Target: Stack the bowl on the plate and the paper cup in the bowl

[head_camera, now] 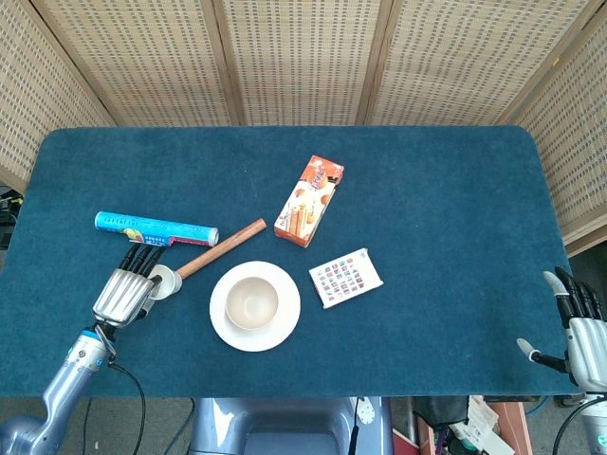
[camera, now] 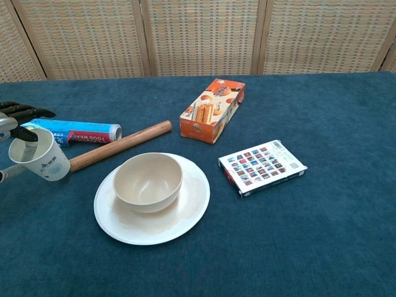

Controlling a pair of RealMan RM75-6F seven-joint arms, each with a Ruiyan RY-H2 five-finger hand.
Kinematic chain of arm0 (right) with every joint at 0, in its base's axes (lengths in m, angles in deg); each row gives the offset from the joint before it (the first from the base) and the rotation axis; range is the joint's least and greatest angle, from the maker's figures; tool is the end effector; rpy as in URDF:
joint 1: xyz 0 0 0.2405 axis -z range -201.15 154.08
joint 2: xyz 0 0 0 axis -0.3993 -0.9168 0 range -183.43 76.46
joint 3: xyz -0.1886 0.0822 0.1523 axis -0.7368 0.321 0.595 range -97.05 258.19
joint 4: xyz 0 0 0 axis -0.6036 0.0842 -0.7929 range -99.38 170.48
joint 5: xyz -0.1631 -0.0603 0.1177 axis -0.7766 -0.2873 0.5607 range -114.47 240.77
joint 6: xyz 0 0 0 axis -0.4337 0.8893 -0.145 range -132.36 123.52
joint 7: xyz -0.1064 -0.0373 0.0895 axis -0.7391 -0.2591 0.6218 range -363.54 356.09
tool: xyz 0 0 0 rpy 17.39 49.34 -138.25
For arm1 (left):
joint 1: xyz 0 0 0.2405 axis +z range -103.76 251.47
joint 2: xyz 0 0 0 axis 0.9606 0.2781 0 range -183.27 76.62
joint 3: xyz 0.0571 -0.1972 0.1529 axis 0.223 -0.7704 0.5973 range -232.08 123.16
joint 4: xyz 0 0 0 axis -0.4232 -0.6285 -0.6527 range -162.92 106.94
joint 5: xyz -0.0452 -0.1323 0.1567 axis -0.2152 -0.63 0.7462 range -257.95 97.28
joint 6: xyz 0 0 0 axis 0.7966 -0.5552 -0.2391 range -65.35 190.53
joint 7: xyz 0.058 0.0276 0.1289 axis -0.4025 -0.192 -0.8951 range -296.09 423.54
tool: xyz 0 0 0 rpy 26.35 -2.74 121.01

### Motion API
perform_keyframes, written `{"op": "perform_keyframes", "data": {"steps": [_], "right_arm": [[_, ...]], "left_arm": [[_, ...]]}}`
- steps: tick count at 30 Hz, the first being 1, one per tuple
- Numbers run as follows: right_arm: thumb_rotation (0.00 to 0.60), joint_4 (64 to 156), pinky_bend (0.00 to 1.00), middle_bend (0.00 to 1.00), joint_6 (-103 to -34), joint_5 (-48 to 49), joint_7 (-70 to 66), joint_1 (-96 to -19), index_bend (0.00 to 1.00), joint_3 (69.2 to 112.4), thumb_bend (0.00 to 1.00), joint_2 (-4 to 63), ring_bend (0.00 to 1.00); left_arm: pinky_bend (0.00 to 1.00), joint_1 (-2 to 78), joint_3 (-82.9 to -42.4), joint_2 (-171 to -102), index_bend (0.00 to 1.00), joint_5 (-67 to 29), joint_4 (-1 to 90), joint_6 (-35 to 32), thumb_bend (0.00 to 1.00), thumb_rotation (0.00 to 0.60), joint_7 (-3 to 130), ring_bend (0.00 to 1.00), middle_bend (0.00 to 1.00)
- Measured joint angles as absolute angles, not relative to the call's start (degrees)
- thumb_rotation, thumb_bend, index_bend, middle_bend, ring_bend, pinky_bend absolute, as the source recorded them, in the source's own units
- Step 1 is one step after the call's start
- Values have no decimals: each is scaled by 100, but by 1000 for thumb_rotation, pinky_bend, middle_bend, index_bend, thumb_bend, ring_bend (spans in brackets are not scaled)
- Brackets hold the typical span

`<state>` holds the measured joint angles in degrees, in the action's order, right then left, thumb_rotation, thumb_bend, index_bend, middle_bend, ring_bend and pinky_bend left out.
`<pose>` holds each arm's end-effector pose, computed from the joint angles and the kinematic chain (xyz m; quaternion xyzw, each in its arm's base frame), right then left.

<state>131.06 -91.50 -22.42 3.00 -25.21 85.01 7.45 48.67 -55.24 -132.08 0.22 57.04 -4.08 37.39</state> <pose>-0.3102 -0.1689 0.1804 0.5466 -0.4188 0.4269 0.5862 -0.2563 0.2686 0.0418 -0.7717 -0.2597 -0.2749 0.5113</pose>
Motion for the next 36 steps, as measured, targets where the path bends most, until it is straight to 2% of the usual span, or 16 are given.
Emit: {"op": "perform_keyframes", "data": {"steps": [12,22,36], "right_arm": [[600,13118,0,0,-9151,-2223,306,-2518,0,8507,145,733,0],[600,13098,0,0,-9157,-2184,430,-2504,0,8527,146,701,0],[600,13045,0,0,-9171,-2159,635,-2485,0,8552,146,661,0]], "left_arm": [[15,4724,-5663,-12874,595,176,6525,-456,422,600,3583,0,51],[16,4288,-5888,-12674,594,-13,7745,-41,421,600,2820,0,51],[16,3852,-5969,-13108,594,-897,7958,352,422,600,1913,0,51]]}}
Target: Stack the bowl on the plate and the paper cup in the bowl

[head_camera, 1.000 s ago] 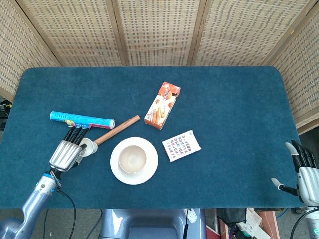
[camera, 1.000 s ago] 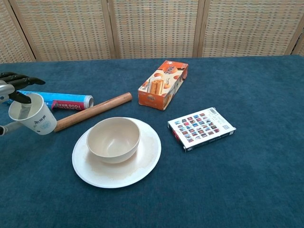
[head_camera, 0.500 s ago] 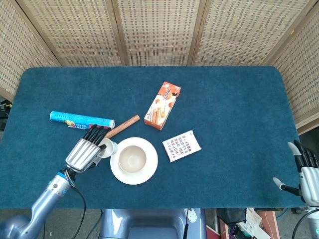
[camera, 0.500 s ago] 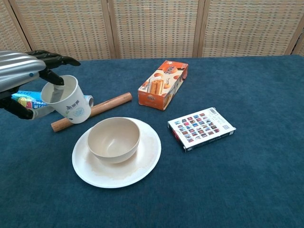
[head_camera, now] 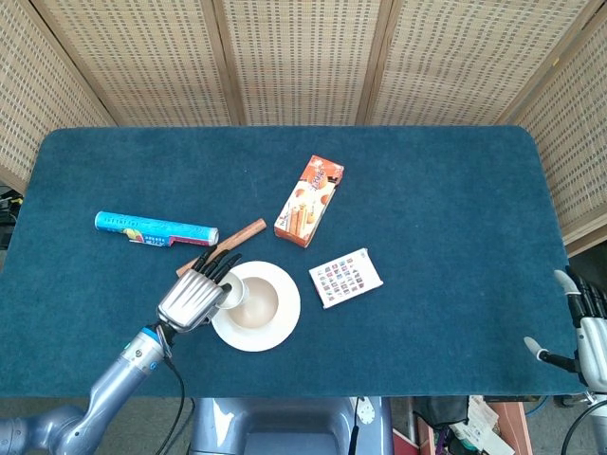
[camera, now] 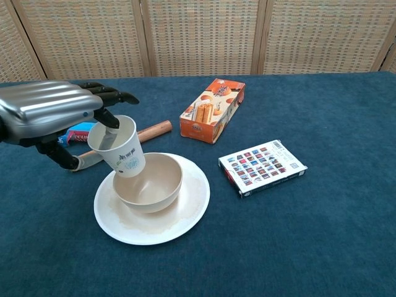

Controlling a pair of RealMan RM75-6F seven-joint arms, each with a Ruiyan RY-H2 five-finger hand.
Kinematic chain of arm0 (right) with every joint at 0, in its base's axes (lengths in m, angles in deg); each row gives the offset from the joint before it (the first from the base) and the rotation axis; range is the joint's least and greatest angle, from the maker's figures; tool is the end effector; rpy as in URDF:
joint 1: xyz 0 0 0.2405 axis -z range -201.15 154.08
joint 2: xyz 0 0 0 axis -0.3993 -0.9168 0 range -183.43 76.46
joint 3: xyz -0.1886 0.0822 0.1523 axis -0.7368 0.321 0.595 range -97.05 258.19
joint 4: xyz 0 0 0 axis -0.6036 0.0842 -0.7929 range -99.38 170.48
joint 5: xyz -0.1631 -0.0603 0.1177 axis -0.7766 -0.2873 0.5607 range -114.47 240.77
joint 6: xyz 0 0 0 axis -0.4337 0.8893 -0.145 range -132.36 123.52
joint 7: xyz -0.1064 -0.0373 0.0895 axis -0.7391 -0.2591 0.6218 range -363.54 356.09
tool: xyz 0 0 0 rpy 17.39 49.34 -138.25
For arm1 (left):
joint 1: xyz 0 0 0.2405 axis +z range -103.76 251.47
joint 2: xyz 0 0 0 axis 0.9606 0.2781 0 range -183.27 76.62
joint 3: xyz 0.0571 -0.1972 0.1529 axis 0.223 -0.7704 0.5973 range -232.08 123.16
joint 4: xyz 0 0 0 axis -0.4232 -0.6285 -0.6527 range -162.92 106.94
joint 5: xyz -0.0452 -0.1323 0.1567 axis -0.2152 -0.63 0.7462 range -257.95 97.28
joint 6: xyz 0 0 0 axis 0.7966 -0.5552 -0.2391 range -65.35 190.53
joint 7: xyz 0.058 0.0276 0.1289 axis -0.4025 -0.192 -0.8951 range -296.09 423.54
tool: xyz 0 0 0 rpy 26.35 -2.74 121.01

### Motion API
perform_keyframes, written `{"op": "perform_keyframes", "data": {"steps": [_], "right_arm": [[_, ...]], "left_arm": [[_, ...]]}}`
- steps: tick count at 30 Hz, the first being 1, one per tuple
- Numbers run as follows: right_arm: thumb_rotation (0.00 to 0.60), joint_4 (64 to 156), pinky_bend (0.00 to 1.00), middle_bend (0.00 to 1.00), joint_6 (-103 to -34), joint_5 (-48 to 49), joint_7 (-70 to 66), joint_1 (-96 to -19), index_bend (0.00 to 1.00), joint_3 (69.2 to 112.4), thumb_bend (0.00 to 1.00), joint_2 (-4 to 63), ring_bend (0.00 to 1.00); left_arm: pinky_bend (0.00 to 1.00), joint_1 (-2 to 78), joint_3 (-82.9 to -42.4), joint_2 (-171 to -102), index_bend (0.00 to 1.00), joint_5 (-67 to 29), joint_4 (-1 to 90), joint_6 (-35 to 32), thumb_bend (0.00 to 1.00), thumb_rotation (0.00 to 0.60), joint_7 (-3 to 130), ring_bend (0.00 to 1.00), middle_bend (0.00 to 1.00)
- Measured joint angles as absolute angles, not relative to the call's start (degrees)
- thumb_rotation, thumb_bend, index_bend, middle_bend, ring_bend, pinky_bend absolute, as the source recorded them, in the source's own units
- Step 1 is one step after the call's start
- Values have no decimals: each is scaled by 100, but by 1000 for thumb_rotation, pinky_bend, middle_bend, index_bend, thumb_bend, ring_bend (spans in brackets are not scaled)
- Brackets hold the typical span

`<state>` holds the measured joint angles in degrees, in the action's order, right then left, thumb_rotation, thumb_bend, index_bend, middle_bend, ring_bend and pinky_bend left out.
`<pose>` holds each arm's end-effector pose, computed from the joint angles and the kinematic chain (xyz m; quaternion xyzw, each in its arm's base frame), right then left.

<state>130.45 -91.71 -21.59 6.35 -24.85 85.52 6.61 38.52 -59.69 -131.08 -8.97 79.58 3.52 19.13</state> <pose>-0.3151 -0.1687 0.1886 0.5310 -0.4275 0.4372 0.5866 -0.1303 0.2669 0.0199 -0.8237 -0.2298 -0.3140 0.4125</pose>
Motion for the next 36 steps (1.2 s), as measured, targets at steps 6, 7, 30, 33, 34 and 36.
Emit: {"op": "perform_keyframes", "data": {"steps": [6,7,30,33,34,36], "right_arm": [[600,13036,0,0,-9163,-2159,663,-2485,0,8552,146,657,0],[600,13037,0,0,-9163,-2161,664,-2486,0,8552,146,657,0],[600,13017,0,0,-9181,-2160,728,-2476,0,8564,146,654,0],[600,13021,0,0,-9194,-2160,743,-2470,0,8569,146,646,0],[600,13025,0,0,-9201,-2161,750,-2467,0,8570,146,641,0],[600,13026,0,0,-9202,-2162,758,-2463,0,8569,146,635,0]], "left_arm": [[16,3693,-5954,-13394,595,-1109,7826,414,421,600,1790,0,51],[16,3660,-5953,-13455,595,-1149,7798,419,421,600,1779,0,51],[14,3286,-5822,-13821,595,-1692,7623,425,421,600,1579,0,43],[5,3252,-5810,-13831,585,-1747,7640,407,421,600,1531,0,20],[2,3242,-5805,-13832,572,-1772,7647,399,418,600,1510,0,11],[0,3228,-5799,-13832,540,-1820,7657,380,406,600,1468,0,1]]}}
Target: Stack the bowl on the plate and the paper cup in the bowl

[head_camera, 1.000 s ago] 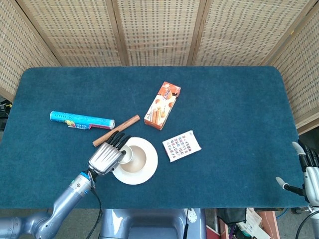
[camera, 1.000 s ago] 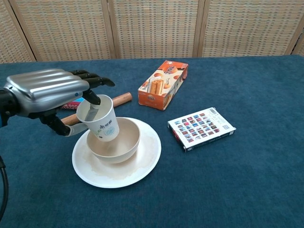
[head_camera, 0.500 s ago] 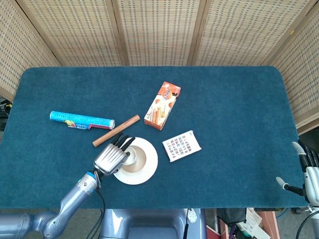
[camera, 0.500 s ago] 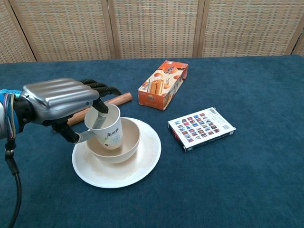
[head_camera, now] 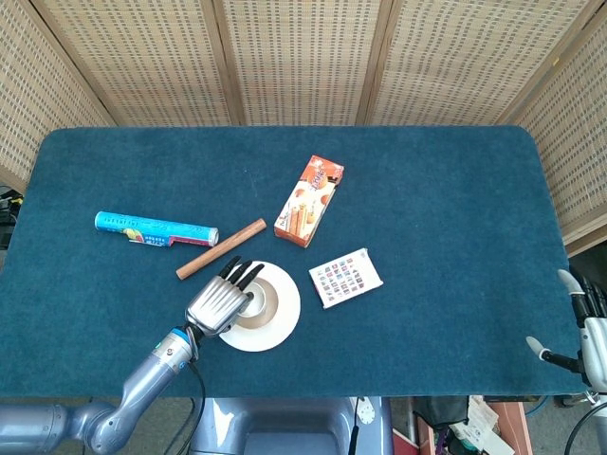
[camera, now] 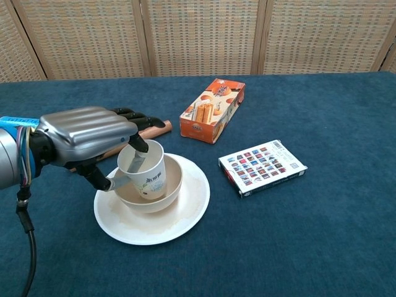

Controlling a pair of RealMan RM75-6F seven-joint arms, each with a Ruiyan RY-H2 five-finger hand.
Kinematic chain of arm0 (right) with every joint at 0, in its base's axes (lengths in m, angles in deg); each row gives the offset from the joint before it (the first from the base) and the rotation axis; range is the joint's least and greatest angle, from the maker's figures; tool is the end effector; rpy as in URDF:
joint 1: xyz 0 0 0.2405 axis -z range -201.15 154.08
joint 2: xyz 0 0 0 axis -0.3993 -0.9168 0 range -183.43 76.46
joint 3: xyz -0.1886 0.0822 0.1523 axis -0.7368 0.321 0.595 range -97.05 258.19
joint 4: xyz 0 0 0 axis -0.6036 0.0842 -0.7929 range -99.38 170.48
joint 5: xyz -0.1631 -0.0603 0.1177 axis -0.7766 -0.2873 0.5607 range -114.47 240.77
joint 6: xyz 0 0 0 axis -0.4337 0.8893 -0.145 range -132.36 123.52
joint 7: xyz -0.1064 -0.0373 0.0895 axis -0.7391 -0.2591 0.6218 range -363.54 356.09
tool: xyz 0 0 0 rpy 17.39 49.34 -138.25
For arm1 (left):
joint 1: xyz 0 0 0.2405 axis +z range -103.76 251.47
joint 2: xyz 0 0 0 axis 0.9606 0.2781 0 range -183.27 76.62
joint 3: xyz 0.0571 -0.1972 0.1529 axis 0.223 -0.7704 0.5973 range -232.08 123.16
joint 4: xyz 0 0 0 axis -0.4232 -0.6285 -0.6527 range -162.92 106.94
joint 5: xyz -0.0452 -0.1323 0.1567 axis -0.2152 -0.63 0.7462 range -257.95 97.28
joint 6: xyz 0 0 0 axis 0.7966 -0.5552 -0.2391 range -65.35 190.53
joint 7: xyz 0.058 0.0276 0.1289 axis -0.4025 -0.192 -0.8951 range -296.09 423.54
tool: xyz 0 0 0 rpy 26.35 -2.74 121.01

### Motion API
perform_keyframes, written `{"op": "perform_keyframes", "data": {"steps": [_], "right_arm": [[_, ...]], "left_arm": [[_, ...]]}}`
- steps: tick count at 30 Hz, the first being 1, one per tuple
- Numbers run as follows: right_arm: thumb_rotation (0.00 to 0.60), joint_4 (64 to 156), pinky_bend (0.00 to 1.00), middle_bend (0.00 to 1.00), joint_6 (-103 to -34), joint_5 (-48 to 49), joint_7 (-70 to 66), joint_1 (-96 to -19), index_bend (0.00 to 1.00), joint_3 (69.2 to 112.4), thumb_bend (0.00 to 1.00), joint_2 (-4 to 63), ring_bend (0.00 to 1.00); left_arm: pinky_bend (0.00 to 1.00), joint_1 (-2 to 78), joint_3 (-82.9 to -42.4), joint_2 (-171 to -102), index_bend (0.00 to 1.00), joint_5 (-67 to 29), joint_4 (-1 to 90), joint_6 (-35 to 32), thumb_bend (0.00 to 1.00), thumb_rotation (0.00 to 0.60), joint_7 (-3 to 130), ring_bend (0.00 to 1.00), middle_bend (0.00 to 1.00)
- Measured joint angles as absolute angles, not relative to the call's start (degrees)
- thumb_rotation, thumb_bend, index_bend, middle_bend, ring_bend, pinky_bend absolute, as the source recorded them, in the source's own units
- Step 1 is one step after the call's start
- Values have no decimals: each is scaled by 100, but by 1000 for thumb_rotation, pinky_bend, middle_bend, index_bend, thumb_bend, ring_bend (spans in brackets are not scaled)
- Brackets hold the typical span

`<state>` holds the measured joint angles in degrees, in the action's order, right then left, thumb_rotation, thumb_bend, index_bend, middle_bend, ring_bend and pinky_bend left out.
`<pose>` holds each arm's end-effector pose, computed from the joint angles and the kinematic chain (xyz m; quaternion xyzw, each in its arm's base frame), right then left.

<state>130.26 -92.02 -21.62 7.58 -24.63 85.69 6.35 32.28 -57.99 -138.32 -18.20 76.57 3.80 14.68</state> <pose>-0.3160 -0.1680 0.1915 0.5260 -0.4291 0.4430 0.5856 -0.1135 0.2698 -0.0202 -0.8401 -0.2433 -0.2898 0.3887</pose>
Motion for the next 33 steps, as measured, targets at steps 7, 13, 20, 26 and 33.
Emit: {"op": "perform_keyframes", "data": {"steps": [7,13,20,26,33], "right_arm": [[600,13022,0,0,-9208,-2184,749,-2465,0,8565,146,641,0],[600,13013,0,0,-9206,-2174,750,-2465,0,8569,146,649,0],[600,13025,0,0,-9201,-2194,734,-2469,0,8561,145,648,0],[600,13025,0,0,-9210,-2204,708,-2469,0,8560,146,652,0],[600,13024,0,0,-9197,-2211,658,-2478,0,8553,146,663,0]], "left_arm": [[0,3182,-5770,-13848,428,-1894,7659,258,321,600,1437,0,0],[0,3178,-5739,-13831,426,-1845,7659,200,318,600,1532,0,0],[0,3219,-5722,-13672,426,-1720,7806,83,318,600,1723,0,0],[0,3361,-5703,-13295,416,-1370,8127,-156,318,600,2057,0,0],[0,3728,-5647,-12905,250,-793,8340,-756,260,600,2510,0,0]]}}
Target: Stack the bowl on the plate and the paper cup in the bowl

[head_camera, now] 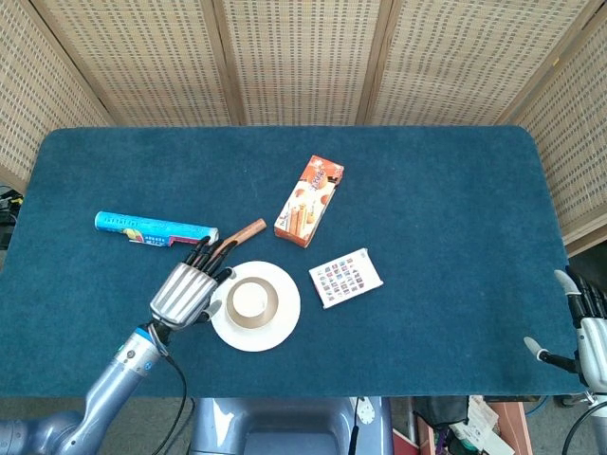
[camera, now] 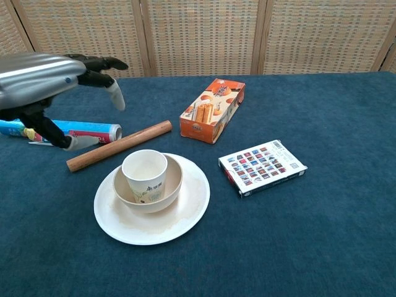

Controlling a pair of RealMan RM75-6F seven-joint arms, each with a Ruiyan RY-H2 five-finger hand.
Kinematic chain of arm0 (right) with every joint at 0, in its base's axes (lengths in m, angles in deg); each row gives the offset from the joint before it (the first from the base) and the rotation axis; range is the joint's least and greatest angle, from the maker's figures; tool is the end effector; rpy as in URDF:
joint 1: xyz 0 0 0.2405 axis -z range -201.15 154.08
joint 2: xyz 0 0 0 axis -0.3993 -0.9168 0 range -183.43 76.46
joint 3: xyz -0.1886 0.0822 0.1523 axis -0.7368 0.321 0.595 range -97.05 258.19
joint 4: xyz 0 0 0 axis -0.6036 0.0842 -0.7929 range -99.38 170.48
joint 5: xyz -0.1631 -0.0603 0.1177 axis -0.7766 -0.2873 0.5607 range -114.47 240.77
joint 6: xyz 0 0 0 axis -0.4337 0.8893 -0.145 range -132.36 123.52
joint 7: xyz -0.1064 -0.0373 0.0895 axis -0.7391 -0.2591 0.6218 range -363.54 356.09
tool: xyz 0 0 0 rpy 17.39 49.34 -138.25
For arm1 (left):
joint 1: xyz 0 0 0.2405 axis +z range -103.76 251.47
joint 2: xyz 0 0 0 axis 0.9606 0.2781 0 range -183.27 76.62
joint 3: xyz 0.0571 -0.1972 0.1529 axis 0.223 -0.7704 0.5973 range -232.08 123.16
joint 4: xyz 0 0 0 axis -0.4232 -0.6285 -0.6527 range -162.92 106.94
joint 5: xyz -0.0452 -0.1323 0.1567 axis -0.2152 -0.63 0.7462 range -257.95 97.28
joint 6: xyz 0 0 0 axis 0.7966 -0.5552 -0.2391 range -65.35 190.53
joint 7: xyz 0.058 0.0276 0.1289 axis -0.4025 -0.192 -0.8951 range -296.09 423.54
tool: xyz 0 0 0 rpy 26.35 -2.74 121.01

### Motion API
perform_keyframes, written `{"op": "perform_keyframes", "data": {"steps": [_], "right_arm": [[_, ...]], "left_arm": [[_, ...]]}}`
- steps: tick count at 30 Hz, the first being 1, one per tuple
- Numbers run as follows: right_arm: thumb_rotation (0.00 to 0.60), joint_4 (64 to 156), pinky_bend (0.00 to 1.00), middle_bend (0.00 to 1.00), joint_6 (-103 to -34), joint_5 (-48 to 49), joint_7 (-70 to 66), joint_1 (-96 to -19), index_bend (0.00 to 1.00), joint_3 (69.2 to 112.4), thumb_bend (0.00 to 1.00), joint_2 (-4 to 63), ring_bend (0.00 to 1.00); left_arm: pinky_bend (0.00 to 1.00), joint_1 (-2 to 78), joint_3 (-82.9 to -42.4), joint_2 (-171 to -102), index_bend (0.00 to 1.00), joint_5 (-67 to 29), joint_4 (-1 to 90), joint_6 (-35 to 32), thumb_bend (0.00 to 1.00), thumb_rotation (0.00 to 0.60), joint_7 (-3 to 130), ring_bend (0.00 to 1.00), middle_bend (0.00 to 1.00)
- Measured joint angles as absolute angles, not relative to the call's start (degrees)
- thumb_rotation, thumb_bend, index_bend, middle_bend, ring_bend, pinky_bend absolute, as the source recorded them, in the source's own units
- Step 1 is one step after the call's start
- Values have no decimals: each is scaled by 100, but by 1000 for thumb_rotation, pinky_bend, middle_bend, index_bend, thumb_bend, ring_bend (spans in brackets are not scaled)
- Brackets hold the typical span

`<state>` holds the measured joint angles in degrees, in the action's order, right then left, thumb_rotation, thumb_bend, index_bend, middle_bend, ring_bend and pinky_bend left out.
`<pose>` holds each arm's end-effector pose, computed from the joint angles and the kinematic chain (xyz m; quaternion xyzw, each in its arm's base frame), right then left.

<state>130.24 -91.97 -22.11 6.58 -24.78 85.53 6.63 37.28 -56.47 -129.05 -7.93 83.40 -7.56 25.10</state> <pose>-0.3145 -0.1684 0.1890 0.5328 -0.4248 0.4399 0.5849 -0.1230 0.2631 0.0461 -0.7768 -0.2595 -0.3744 0.4348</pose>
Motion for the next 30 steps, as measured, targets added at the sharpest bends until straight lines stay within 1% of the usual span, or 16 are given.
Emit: {"op": "perform_keyframes", "data": {"steps": [3,6,10,13,18,22,30], "right_arm": [[600,13024,0,0,-9197,-2220,610,-2482,0,8550,146,671,0],[600,13033,0,0,-9200,-2227,552,-2484,0,8547,146,681,0],[600,13049,0,0,-9212,-2256,379,-2491,0,8537,146,703,0],[600,13076,0,0,-9222,-2287,217,-2498,0,8527,146,730,0],[600,13101,0,0,-9218,-2363,-42,-2521,0,8494,146,787,0],[600,13150,0,0,-9226,-2432,-147,-2539,0,8474,145,814,0],[600,13141,0,0,-9207,-2491,-319,-2582,0,8456,145,892,0]], "left_arm": [[0,3985,-5556,-12765,219,-495,8324,-1149,216,600,2650,0,0],[0,4320,-5415,-12660,194,-178,8220,-1608,197,600,2853,0,0],[0,4923,-5196,-12582,138,102,7912,-2253,178,600,3353,0,0],[0,5335,-5017,-12542,96,227,7583,-2583,160,600,3784,0,0],[0,5770,-4833,-12509,32,469,7159,-2903,148,600,3980,0,0],[0,5992,-4817,-12551,23,572,6980,-3082,147,600,4094,0,0],[0,6240,-4820,-12578,14,712,6695,-3190,147,600,4354,0,0]]}}
